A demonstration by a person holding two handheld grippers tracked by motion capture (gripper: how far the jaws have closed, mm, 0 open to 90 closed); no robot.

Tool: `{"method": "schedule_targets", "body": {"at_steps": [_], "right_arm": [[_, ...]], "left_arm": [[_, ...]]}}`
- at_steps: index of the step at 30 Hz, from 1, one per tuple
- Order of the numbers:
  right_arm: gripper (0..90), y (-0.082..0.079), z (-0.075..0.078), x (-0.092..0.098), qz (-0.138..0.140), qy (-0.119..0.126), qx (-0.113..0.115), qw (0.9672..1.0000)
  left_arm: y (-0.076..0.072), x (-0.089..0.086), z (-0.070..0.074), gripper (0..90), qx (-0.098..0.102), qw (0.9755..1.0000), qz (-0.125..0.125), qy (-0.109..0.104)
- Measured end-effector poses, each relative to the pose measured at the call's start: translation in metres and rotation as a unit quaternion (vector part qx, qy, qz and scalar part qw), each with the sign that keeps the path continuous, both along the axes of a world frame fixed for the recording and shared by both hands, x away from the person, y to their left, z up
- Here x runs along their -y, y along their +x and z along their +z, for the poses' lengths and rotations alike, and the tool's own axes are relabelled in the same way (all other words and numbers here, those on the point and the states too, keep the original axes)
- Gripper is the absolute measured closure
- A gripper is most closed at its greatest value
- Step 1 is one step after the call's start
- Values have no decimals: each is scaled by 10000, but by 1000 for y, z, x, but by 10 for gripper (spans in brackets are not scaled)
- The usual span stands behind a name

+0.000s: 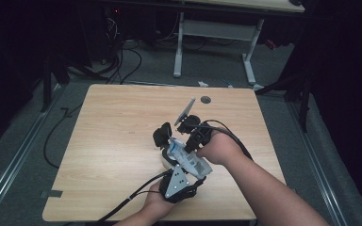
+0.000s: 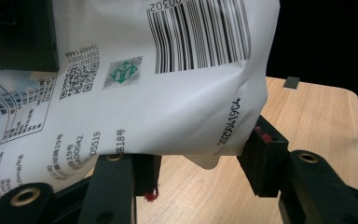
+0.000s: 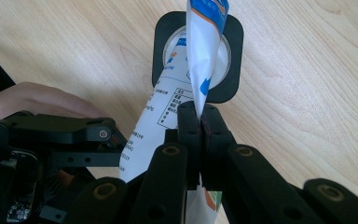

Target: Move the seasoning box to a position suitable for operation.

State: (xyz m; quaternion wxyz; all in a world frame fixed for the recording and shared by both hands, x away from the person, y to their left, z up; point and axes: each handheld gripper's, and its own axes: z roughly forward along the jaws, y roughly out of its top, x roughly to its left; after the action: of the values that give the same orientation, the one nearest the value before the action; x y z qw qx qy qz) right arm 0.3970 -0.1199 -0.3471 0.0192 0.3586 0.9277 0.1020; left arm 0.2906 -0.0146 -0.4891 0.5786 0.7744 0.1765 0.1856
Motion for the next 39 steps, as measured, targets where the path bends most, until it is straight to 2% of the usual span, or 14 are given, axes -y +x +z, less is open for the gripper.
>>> {"method": "schedule_targets", "body": {"at_steps": [17, 25, 39], "right_arm": [[889, -2, 0, 3, -51, 26, -69, 10000], [888, -4, 0, 5, 5, 18, -22, 10000], [887, -7, -1, 8, -70, 23, -53, 10000]], "left_arm": [[-2, -2, -4, 541, -38, 10000, -13, 7], [-3, -4, -7, 541, -61, 10000, -20, 18], [-4, -6, -13, 541, -195, 9998, -20, 22]]}}
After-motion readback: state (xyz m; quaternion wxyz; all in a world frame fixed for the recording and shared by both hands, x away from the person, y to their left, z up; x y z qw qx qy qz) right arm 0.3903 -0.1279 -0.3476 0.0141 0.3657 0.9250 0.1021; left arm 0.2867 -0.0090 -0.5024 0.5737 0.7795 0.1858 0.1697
